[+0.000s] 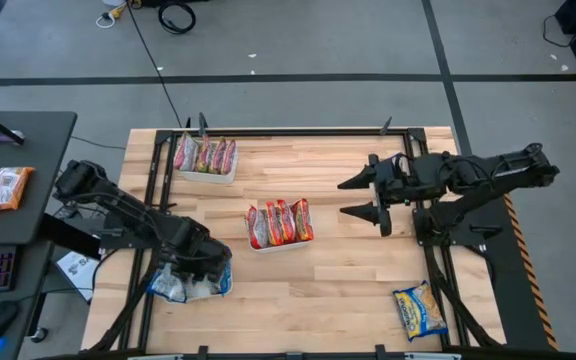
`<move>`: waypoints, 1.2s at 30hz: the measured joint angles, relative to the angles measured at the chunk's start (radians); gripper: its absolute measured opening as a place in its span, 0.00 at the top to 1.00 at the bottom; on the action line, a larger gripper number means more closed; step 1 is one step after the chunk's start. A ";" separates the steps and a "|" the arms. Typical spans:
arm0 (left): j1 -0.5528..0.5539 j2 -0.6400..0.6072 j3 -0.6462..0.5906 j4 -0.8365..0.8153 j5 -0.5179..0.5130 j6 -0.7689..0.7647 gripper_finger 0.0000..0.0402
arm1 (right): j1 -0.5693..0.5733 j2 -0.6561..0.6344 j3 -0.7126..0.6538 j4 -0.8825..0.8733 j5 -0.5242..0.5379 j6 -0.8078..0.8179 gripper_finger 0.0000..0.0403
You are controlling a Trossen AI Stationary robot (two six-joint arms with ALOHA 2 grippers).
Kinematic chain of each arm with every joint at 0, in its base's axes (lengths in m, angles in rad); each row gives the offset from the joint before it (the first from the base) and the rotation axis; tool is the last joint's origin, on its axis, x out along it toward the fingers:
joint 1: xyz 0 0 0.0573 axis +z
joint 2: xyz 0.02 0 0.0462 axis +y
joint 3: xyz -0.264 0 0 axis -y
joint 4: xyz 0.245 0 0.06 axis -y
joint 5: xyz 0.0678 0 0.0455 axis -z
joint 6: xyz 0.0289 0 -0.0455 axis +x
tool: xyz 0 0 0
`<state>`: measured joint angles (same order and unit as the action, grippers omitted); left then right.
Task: Sort Maruchan noodles
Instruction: Put the blue noodle pack into the bottom white bin
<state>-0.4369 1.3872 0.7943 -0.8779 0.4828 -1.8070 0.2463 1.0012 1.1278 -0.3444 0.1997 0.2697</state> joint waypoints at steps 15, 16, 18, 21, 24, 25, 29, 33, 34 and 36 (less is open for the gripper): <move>0.139 0.000 -0.151 -0.020 -0.262 0.064 0.71 | 0.266 0.000 0.001 0.029 0.275 0.050 0.26; 0.141 0.000 -0.151 -0.025 -0.287 0.062 0.71 | 0.281 0.000 0.001 0.030 0.285 0.053 0.26; 0.144 0.000 -0.151 -0.044 -0.340 0.027 0.70 | 0.310 0.002 0.001 0.031 0.309 0.066 0.26; 0.144 0.000 -0.151 -0.046 -0.401 -0.027 0.68 | 0.336 0.013 0.002 0.034 0.324 0.092 0.26; 0.142 0.000 -0.151 -0.045 -0.405 -0.041 0.62 | 0.360 0.032 0.002 0.038 0.324 0.126 0.26; 0.139 0.000 -0.151 -0.045 -0.400 -0.041 0.60 | 0.369 0.039 0.002 0.043 0.322 0.132 0.26; 0.113 -0.020 -0.104 -0.054 -0.371 -0.044 0.49 | 0.384 0.055 0.014 0.110 0.234 0.140 0.26; 0.060 -0.072 0.041 -0.113 -0.468 -0.059 0.38 | 0.370 0.069 0.126 -0.003 0.205 0.130 0.25; 0.049 -0.085 0.076 -0.145 -0.513 -0.064 0.36 | 0.360 0.076 0.157 -0.051 0.218 0.110 0.24; 0.044 -0.108 0.137 -0.228 -0.603 -0.073 0.34 | 0.331 0.093 0.199 -0.137 0.252 0.077 0.24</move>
<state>-0.3928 1.2797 0.9312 -1.1059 -0.1201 -1.8804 0.5777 1.0938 1.3264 -0.4810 0.4518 0.3468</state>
